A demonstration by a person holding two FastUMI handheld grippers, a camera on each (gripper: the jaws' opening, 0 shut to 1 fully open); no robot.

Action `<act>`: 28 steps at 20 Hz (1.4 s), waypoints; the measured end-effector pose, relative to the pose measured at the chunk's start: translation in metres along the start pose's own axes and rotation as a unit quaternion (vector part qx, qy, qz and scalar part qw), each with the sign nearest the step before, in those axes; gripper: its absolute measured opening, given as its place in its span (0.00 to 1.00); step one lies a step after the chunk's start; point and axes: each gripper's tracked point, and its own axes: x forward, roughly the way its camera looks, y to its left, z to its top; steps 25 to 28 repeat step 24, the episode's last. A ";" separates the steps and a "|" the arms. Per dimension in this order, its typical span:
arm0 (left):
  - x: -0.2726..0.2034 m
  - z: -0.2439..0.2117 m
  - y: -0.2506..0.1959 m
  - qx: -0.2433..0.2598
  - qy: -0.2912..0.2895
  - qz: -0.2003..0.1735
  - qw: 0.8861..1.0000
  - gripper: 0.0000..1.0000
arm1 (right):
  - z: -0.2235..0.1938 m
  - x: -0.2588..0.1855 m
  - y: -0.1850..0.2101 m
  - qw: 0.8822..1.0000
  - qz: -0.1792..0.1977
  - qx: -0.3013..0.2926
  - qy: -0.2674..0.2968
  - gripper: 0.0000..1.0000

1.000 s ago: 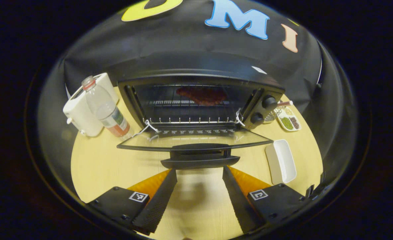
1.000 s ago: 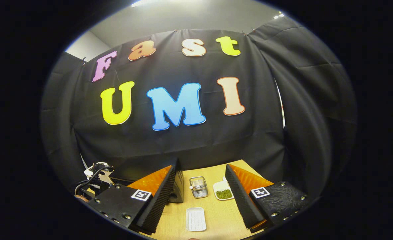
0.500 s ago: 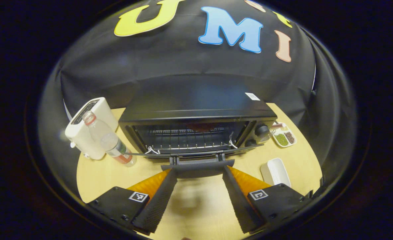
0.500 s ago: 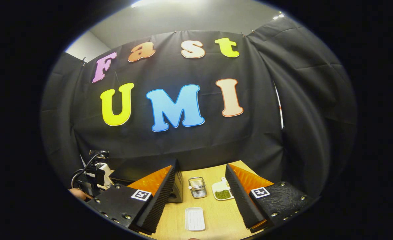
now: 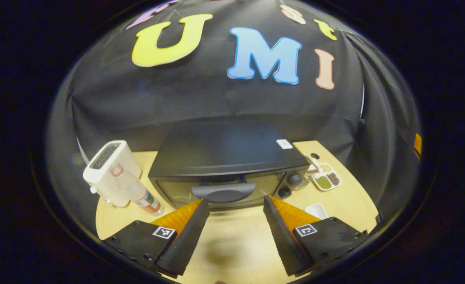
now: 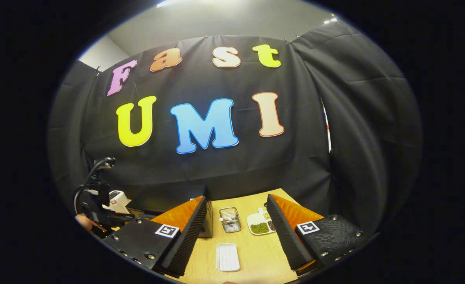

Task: Open the electric oven with the left hand, put the food in, and close the electric oven.

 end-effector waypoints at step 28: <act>-0.226 0.191 -0.166 -0.013 -0.320 0.092 0.943 0.89 | 0.132 -0.015 -0.072 0.989 0.118 -0.018 -0.086 0.93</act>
